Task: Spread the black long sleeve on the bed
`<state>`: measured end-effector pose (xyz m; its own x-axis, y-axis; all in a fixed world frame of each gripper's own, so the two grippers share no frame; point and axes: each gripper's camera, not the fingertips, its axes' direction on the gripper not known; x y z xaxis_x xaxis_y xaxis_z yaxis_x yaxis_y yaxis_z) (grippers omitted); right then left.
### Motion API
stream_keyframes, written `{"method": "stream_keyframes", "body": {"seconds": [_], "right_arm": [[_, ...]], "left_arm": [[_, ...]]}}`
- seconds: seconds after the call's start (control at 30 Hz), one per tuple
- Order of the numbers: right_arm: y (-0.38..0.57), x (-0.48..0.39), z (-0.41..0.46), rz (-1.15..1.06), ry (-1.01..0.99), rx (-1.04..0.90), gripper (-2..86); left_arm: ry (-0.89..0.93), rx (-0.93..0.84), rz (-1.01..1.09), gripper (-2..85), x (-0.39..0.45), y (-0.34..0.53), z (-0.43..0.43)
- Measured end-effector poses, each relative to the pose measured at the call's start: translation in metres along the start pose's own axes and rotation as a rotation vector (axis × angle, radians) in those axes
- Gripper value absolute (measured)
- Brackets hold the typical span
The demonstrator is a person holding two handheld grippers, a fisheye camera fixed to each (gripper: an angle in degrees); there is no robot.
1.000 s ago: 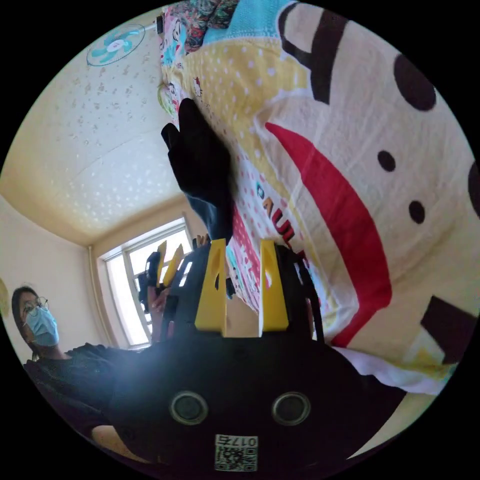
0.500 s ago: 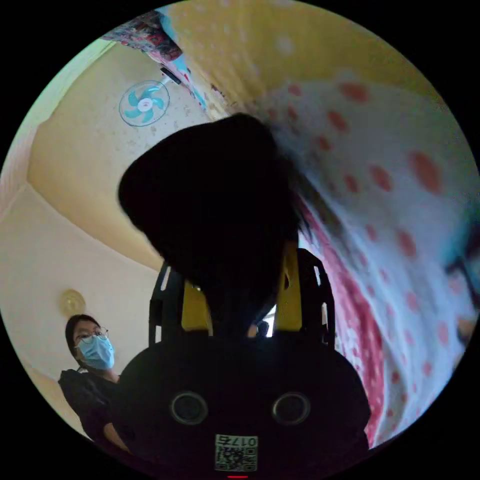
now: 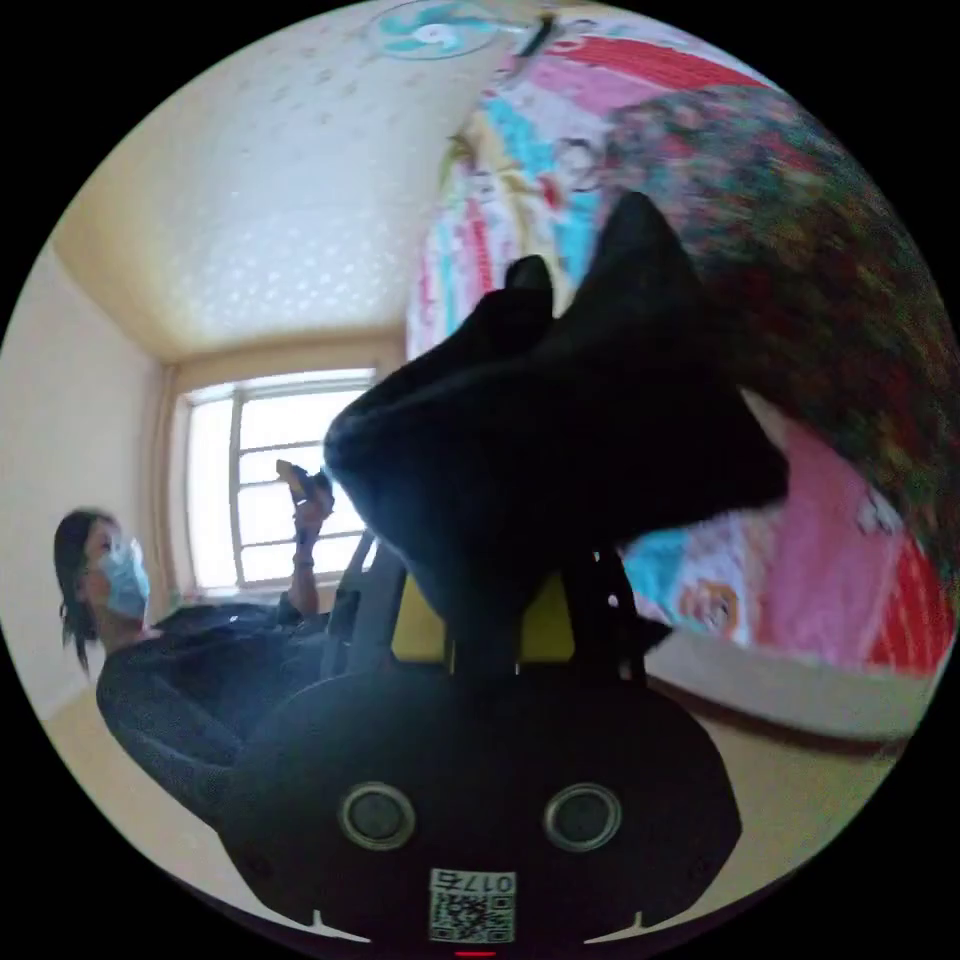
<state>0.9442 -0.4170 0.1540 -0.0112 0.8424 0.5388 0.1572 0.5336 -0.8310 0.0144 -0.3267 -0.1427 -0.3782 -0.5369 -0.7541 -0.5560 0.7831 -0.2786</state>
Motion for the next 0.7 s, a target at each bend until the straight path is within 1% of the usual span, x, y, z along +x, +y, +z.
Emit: {"method": "stream_keyframes", "body": {"seconds": [0.03,0.07,0.1,0.13,0.17,0.23,0.3,0.33,0.37,0.4,0.47,0.5,0.53,0.57,0.6,0.63,0.67,0.7], "right_arm": [[0.030,0.053,-0.022,0.271,0.143,0.056,8.6],[0.064,0.088,-0.038,0.473,0.244,0.121,7.1],[0.081,0.099,-0.042,0.533,0.269,0.156,6.1],[0.107,0.110,-0.043,0.566,0.269,0.229,4.3],[0.125,0.115,-0.032,0.550,0.236,0.294,2.8],[0.135,0.118,0.003,0.521,0.193,0.339,1.6],[0.124,0.113,0.056,0.521,0.178,0.308,1.0],[0.106,0.100,0.100,0.497,0.154,0.264,0.8],[0.079,0.073,0.150,0.408,0.105,0.202,0.7],[0.063,0.056,0.176,0.346,0.077,0.162,0.6],[0.004,-0.043,0.284,0.063,0.036,-0.041,0.5],[-0.007,-0.074,0.312,-0.018,0.038,-0.103,0.4],[-0.022,-0.142,0.369,-0.208,0.016,-0.246,0.4],[-0.020,-0.215,0.419,-0.423,-0.014,-0.374,0.4],[-0.013,-0.251,0.442,-0.534,-0.006,-0.424,0.4],[0.014,-0.319,0.481,-0.748,0.071,-0.500,0.4],[0.051,-0.378,0.512,-0.961,0.189,-0.526,0.4],[0.072,-0.404,0.523,-1.069,0.250,-0.507,0.4]], "left_arm": [[0.022,0.034,0.006,4.7,-0.002,0.007,-0.010],[0.039,0.054,0.012,4.8,-0.004,0.012,-0.016],[0.082,0.090,0.020,5.0,-0.008,0.019,-0.028],[0.129,0.110,0.022,4.9,-0.014,0.025,-0.040],[0.148,0.117,0.029,4.5,-0.016,0.028,-0.046],[0.156,0.179,0.049,2.1,-0.020,0.040,-0.078],[0.120,0.219,0.061,0.7,-0.019,0.049,-0.101],[0.107,0.237,0.065,0.3,-0.018,0.054,-0.115],[0.107,0.244,0.069,0.2,-0.017,0.056,-0.121],[0.119,0.253,0.086,0.0,-0.014,0.060,-0.131],[0.143,0.253,0.119,-0.2,-0.008,0.065,-0.145],[0.152,0.256,0.145,-0.3,-0.005,0.069,-0.156],[0.169,0.262,0.164,-0.4,-0.002,0.072,-0.168],[0.183,0.266,0.172,-0.5,-0.002,0.073,-0.174],[0.218,0.274,0.187,-0.7,-0.001,0.077,-0.188],[0.251,0.282,0.212,-0.8,0.002,0.081,-0.204],[0.258,0.283,0.227,-0.8,0.005,0.084,-0.212],[0.244,0.275,0.266,-0.9,0.015,0.091,-0.228]]}}
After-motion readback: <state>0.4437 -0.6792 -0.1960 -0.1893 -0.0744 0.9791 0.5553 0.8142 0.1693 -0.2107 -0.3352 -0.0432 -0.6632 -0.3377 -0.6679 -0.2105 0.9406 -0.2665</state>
